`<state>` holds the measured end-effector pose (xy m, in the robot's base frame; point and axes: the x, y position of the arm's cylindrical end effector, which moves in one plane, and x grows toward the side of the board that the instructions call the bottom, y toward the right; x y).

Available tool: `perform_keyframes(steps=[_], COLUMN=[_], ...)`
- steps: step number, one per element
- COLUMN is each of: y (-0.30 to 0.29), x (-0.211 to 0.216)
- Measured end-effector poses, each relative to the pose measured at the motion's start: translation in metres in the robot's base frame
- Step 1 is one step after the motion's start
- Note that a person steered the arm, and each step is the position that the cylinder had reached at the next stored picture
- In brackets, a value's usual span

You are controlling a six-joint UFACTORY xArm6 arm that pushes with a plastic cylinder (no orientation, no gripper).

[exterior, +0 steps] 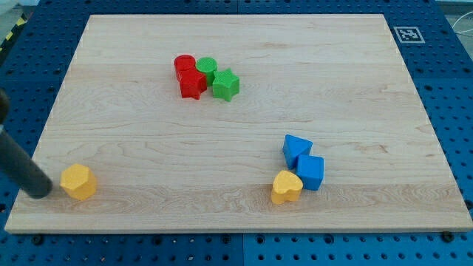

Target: Move the yellow hexagon towards bottom center

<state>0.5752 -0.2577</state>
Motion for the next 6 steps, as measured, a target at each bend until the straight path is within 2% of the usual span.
perform_keyframes(steps=[2, 4, 5, 6], y=[0.079, 0.058, 0.087, 0.121], x=[-0.034, 0.004, 0.003, -0.018])
